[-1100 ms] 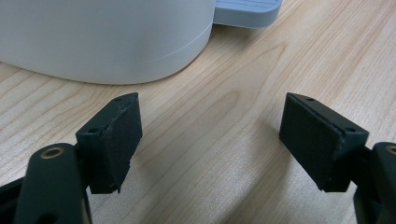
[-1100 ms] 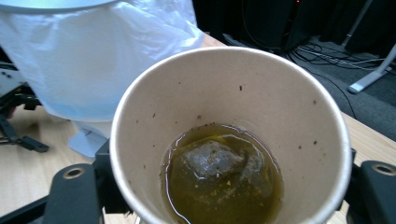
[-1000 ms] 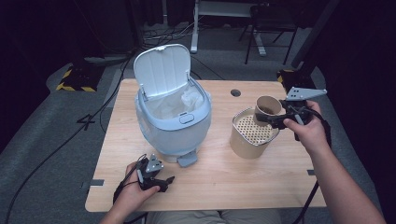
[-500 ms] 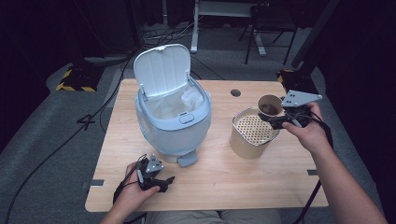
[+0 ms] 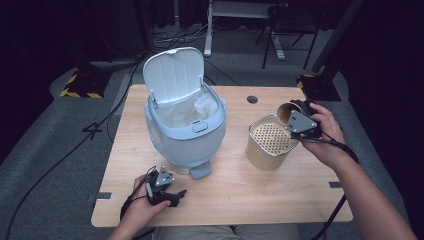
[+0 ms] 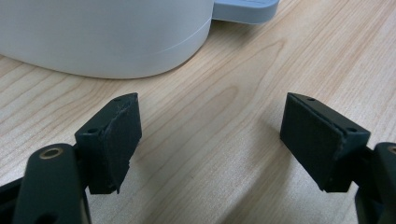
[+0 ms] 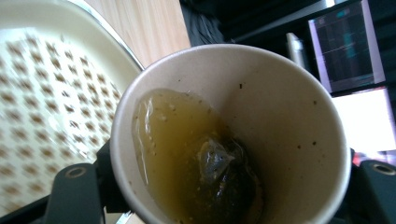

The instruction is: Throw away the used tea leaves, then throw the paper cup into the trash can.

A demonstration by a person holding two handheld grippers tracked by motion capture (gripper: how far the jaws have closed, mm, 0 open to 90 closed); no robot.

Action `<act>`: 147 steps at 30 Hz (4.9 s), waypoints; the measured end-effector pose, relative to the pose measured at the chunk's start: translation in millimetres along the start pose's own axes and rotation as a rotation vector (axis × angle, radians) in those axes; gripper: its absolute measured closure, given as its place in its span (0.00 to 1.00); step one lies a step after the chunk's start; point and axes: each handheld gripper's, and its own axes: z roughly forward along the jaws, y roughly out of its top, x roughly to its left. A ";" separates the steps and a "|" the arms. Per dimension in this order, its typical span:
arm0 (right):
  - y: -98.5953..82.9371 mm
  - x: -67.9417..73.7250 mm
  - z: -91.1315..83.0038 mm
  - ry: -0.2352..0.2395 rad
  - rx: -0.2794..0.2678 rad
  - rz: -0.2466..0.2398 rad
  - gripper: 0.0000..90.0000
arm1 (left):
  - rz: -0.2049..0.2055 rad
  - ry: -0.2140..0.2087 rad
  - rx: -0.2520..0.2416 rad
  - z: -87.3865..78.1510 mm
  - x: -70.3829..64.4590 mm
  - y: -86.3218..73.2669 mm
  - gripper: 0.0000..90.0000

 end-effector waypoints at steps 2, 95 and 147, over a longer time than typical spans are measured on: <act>3.8 3.1 0.3 -0.026 0.022 -0.063 0.31 | -0.001 0.000 -0.001 -0.3 -0.2 -0.4 0.24; -29.7 -14.8 -16.0 0.347 -0.301 0.944 0.29 | 0.003 -0.009 0.007 1.0 1.0 0.7 0.20; 117.5 -79.2 2.2 0.585 -0.519 0.787 0.29 | -0.008 0.003 0.010 0.9 1.5 0.4 0.17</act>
